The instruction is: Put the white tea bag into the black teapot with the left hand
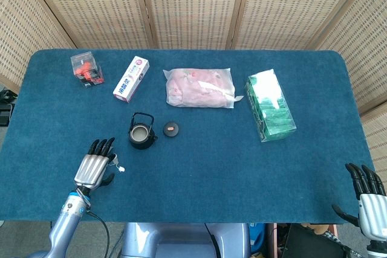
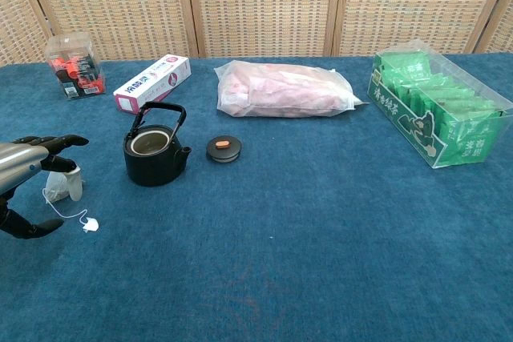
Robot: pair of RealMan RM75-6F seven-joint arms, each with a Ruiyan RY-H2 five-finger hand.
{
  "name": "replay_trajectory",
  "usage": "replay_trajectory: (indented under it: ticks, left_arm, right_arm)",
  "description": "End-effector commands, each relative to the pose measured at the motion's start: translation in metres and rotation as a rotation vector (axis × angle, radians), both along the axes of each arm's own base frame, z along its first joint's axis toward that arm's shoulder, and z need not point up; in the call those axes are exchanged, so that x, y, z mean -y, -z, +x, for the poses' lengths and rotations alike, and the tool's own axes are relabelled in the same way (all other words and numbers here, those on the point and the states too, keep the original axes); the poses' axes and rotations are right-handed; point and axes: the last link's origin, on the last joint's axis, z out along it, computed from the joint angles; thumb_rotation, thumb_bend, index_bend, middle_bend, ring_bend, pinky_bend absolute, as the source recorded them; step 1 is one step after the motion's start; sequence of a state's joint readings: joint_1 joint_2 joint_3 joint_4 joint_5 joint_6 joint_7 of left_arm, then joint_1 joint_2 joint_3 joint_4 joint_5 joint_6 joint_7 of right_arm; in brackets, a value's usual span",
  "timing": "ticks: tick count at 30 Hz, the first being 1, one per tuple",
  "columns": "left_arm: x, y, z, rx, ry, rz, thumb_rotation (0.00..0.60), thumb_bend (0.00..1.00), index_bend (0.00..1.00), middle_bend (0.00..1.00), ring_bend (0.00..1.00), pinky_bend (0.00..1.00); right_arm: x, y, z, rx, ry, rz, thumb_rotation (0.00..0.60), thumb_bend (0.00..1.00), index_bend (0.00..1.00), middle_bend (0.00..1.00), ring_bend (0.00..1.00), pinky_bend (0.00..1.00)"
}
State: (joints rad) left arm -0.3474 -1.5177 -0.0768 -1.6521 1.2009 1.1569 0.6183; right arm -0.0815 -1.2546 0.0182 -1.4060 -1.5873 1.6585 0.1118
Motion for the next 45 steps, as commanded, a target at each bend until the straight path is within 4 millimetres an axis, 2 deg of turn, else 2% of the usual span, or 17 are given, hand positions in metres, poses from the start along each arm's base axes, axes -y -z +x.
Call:
replay_trajectory:
  ticks: [1,23,45]
  left_arm:
    - [0.0,0.004,0.0,-0.008,0.0,0.014,0.6,0.35,0.44,0.0,0.0,0.0]
    - [-0.009,0.032,0.006,-0.003,-0.023,0.017,0.6,0.35,0.45,0.0,0.0,0.0]
    - [-0.008,0.041,0.005,-0.015,-0.033,-0.004,0.6,0.35,0.48,0.0,0.0,0.0]
  right_arm:
    - [0.0,0.0,0.0,0.001,0.001,-0.001,0.6,0.01,0.12,0.21,0.07,0.16]
    - [-0.006,-0.003,-0.004,0.0,0.018,-0.01,0.6,0.01,0.12,0.21,0.07,0.16]
    - [-0.01,-0.005,-0.008,0.004,0.032,-0.022,0.6,0.01,0.12,0.21,0.07,0.16]
